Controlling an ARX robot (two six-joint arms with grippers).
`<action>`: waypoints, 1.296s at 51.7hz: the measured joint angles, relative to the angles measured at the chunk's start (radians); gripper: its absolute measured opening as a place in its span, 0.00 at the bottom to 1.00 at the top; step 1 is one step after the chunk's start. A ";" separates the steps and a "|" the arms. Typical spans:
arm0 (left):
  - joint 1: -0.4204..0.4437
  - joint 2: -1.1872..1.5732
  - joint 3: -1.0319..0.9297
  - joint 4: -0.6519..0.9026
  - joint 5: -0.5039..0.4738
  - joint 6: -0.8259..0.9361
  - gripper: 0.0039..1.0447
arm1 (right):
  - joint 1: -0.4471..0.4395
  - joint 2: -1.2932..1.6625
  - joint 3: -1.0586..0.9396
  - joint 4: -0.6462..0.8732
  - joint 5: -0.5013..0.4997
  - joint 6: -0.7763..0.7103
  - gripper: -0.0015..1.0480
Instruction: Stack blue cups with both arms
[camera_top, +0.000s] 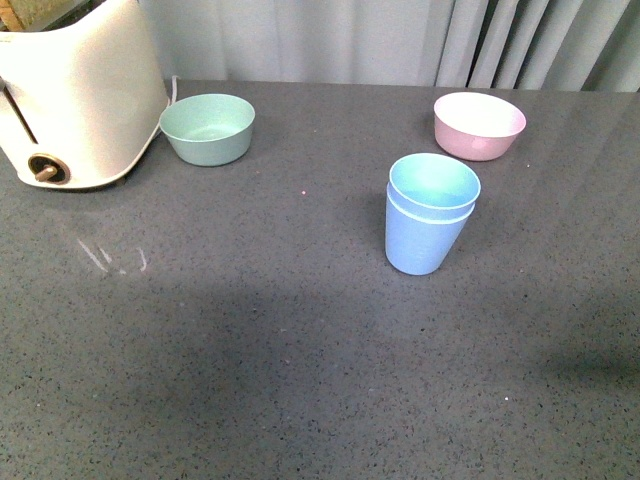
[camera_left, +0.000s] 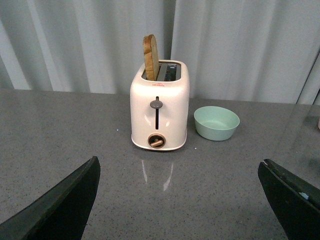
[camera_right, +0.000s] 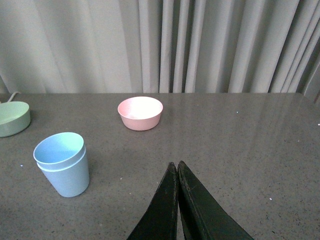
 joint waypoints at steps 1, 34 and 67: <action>0.000 0.000 0.000 0.000 0.000 0.000 0.92 | 0.000 -0.006 0.000 -0.006 0.000 0.000 0.02; 0.000 0.000 0.000 0.000 0.000 0.000 0.92 | 0.000 -0.183 0.000 -0.187 0.000 0.000 0.54; 0.000 0.000 0.000 0.000 0.000 0.000 0.92 | 0.000 -0.183 0.001 -0.187 0.000 0.000 0.91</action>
